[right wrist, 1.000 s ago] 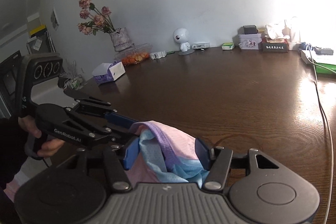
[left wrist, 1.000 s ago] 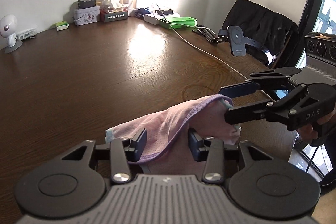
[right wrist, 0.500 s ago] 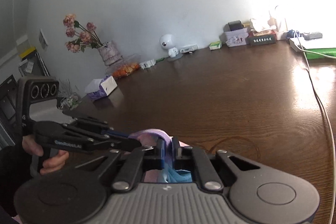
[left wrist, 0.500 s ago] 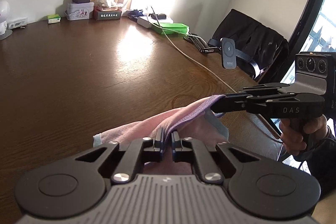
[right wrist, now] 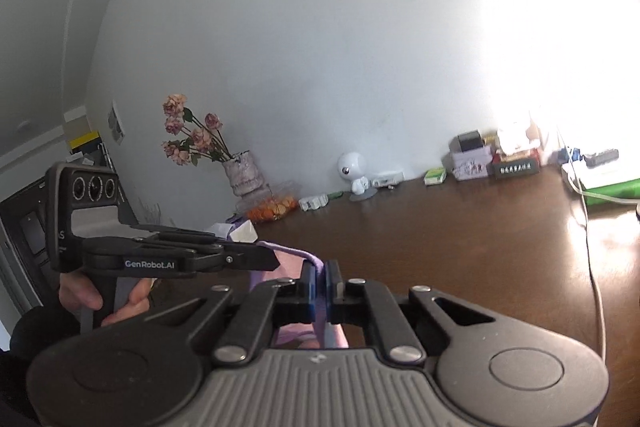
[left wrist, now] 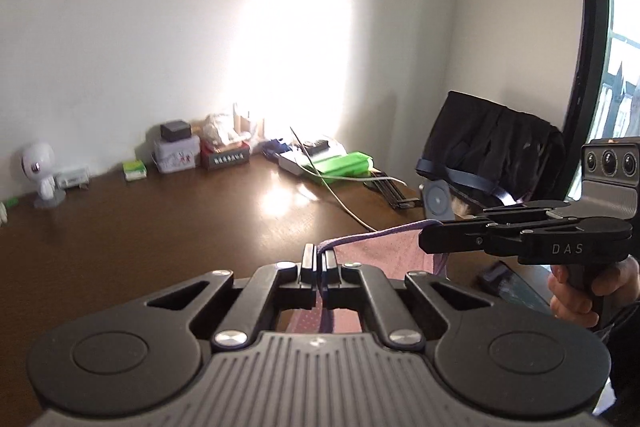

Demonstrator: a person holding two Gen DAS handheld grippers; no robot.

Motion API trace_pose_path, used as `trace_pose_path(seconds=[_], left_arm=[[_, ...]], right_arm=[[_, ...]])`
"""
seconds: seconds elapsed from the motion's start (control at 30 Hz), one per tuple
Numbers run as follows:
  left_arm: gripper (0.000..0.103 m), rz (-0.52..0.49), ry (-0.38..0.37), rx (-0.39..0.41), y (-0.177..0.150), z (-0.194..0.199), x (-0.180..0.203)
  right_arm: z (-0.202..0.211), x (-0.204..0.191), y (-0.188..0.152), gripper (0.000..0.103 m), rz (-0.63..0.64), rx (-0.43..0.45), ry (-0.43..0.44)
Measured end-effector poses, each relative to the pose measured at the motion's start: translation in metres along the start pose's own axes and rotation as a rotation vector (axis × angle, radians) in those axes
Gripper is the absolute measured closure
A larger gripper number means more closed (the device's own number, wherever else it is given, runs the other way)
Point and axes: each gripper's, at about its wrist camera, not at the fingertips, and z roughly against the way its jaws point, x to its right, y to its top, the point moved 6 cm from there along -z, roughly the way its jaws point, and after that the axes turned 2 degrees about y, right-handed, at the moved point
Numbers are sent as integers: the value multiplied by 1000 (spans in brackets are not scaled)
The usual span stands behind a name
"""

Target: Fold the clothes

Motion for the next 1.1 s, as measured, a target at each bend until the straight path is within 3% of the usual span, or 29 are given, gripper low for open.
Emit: trace_pose_path(seconds=[0.13, 0.2, 0.23, 0.3, 0.33, 0.37, 0.43, 0.47, 0.53, 0.6, 0.63, 0.7, 0.73, 0.77, 0.9, 0.97, 1.03, 1.1], left_arm=[[97, -34, 121, -16, 26, -48, -10], [81, -21, 208, -56, 16, -80, -21], [72, -31, 230, -94, 5, -87, -25], [68, -23, 223, -142, -22, -81, -33], [60, 14, 186, -153, -35, -70, -36], [52, 56, 146, -168, -50, -58, -40], [48, 182, 33, -230, -84, -32, -48], [46, 243, -16, -268, -101, -20, -50], [45, 328, -50, -358, -131, -6, -48], [45, 376, -61, -410, -152, 5, -43], [47, 419, -103, -424, -161, 7, -40], [66, 447, -150, -435, -170, 4, -32], [89, 443, -146, -436, -171, 2, -30], [96, 428, -115, -420, -168, -1, -31], [98, 380, -37, -192, -107, -17, -48], [98, 337, -9, -83, -70, -2, -44], [98, 216, -14, 67, -35, 37, -20], [98, 117, -28, 131, -32, 70, 5]], right_arm=[[-44, 32, 25, 99, 51, -31, -175], [-73, 51, 24, 92, 79, -60, -313], [-84, 60, 21, 82, 86, -81, -379], [-84, 69, 5, 78, 67, -133, -424], [-76, 67, -5, 77, 46, -149, -367], [-66, 63, -19, 65, 8, -176, -271], [-53, 48, -52, 52, -97, -258, -55], [-51, 40, -67, 53, -148, -303, 23], [-51, 26, -93, 53, -209, -373, 86], [-52, 16, -111, 53, -231, -426, 99], [-53, 11, -116, 54, -240, -440, 117], [-59, 3, -121, 62, -251, -468, 163], [-63, 0, -122, 82, -245, -480, 175], [-67, -4, -123, 96, -234, -485, 175], [-85, 6, -89, 100, -125, -370, 87], [-84, 10, -51, 101, -66, -262, 31], [-61, -10, -14, 101, 66, -117, 4], [-25, -41, 6, 101, 234, 37, 1]])
